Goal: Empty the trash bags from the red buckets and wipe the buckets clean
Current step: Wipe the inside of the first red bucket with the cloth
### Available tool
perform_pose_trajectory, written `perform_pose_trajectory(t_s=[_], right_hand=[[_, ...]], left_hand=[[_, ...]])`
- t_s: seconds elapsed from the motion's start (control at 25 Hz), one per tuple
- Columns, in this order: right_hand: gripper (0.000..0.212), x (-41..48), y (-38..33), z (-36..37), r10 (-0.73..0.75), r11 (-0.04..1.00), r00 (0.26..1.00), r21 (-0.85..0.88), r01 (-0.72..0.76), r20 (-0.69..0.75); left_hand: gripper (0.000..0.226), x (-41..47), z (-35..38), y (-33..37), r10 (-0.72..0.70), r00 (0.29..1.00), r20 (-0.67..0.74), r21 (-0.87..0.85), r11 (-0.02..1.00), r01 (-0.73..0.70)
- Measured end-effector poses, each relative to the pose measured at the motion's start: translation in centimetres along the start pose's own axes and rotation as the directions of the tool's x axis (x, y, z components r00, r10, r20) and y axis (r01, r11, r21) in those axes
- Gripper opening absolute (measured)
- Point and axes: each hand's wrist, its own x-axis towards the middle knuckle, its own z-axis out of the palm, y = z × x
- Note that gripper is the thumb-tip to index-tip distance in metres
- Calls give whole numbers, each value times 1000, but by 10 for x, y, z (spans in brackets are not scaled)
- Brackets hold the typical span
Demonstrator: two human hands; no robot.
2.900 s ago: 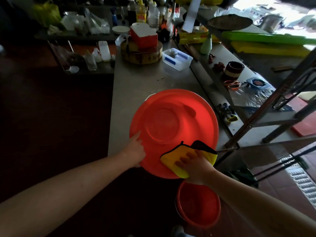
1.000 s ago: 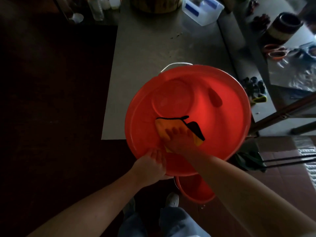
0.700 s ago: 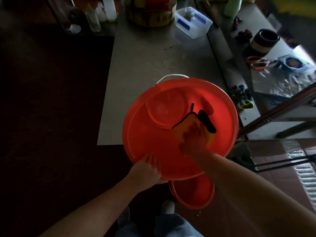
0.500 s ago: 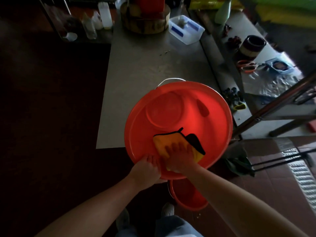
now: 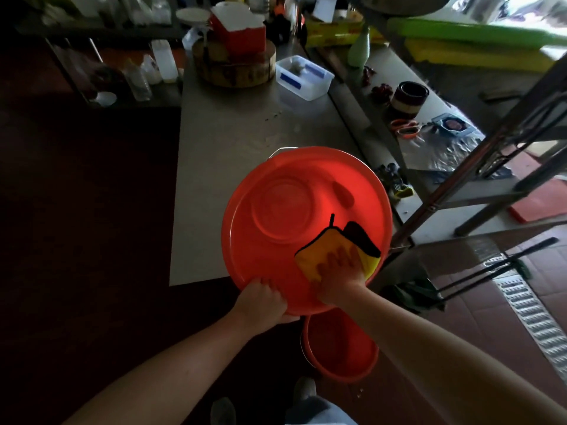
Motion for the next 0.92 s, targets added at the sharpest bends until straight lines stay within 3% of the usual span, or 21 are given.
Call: perform_pose_trajectory(t_s=[0.2, 0.32, 0.52, 0.64, 0.76, 0.92], right_hand=[[67, -24, -50, 7, -96, 963, 995, 254, 87, 21], [67, -26, -33, 4, -112, 978, 993, 175, 116, -34], [68, -15, 15, -12, 7, 998, 995, -58, -13, -97], [68, -18, -5, -11, 35, 999, 999, -1, -35, -18], [66, -23, -43, -5, -64, 991, 993, 128, 51, 97], [66, -21, -47, -6, -142, 982, 988, 132, 134, 59]], left_hand=[[67, -3, 3, -4, 27, 1000, 1, 15, 1000, -27], [67, -6, 9, -6, 22, 1000, -6, 5, 1000, -22], [67, -3, -1, -18, 35, 998, -48, -14, 999, -36], [68, -4, -3, -23, 56, 998, -31, -2, 998, -56], [67, -6, 7, -24, 90, 996, -1, 13, 996, -90], [67, -12, 18, -28, 108, 994, 18, 12, 994, -108]])
